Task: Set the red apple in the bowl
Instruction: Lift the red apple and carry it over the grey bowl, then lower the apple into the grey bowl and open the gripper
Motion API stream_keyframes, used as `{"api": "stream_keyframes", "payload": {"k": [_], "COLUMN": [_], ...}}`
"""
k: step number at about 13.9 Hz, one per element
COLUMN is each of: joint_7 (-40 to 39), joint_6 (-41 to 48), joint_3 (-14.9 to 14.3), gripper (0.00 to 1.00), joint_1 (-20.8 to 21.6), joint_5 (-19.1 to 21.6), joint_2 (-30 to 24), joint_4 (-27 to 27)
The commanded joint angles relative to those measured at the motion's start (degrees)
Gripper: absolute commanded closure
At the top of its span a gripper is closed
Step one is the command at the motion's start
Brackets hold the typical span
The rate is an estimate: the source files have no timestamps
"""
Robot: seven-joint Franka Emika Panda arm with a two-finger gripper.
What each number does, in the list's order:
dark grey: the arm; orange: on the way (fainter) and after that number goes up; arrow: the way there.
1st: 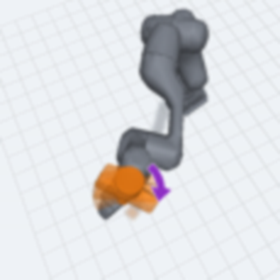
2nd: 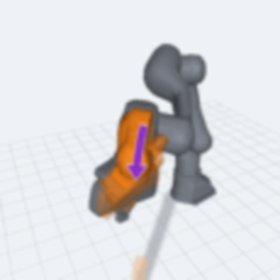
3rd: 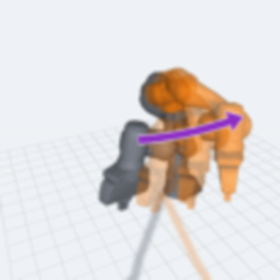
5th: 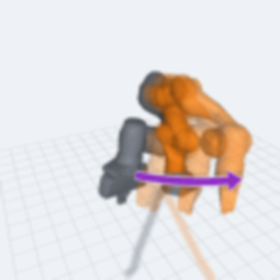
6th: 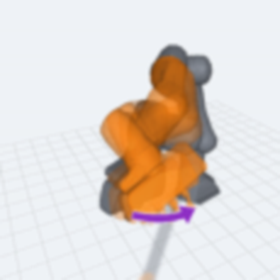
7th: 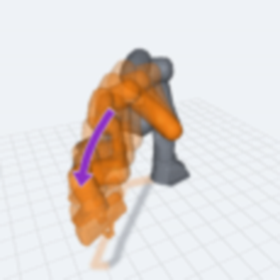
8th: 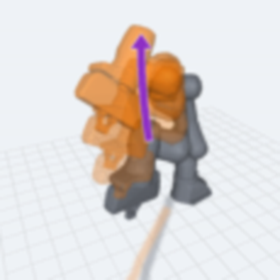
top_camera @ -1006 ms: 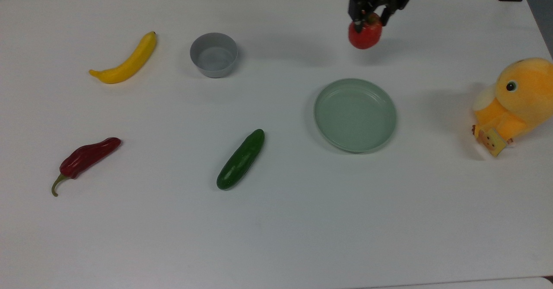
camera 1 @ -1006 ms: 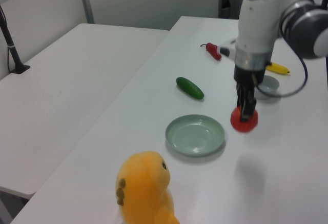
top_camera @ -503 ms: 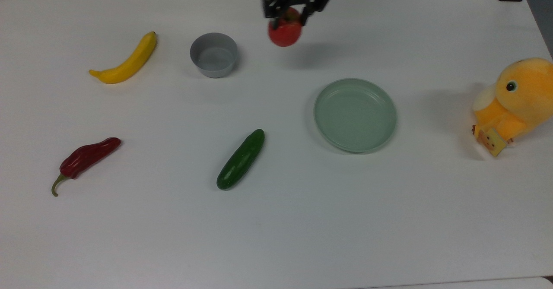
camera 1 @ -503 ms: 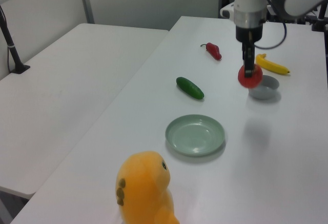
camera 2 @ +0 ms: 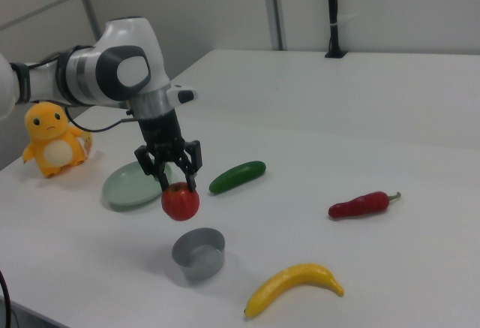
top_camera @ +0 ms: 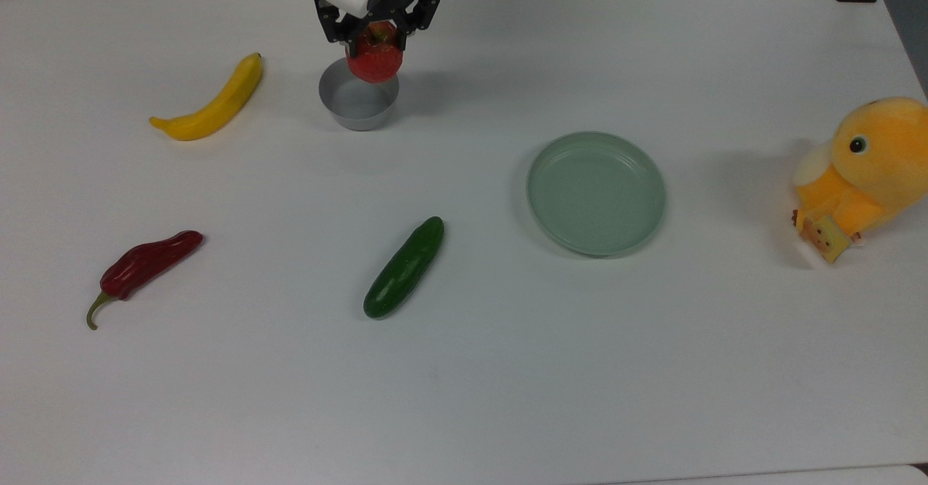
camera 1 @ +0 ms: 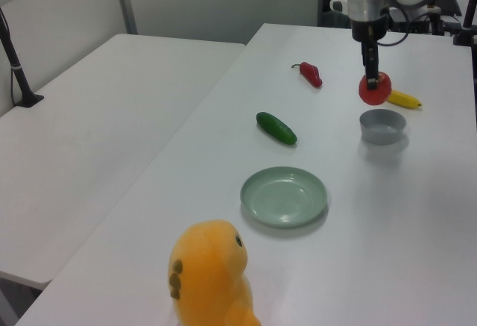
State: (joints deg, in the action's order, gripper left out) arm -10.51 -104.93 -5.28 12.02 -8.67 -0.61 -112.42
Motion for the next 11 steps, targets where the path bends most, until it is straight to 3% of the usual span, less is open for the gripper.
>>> {"api": "stream_keyframes", "payload": {"k": [1, 4, 5, 6, 7, 11], "joint_7": [-1.2, -1.3, -1.3, -1.2, -1.2, 0.2], "joint_6": [-1.8, -2.1, -2.3, -3.2, -3.5, -3.3], "joint_3": [-0.7, -0.7, -0.7, -0.7, -0.7, -0.7], "gripper": [0.46, 0.45, 0.4, 0.11, 0.0, 0.0], "joint_1": [0.5, -0.5, -0.9, -1.1, -1.2, -1.3], "joint_5": [-2.7, -2.8, -3.5, -3.6, -3.5, -2.9], "joint_2": [0.4, 2.4, 2.6, 3.4, 3.5, 3.4], "joint_4": [-4.3, -4.5, -4.5, -4.5, -4.5, -3.6]}}
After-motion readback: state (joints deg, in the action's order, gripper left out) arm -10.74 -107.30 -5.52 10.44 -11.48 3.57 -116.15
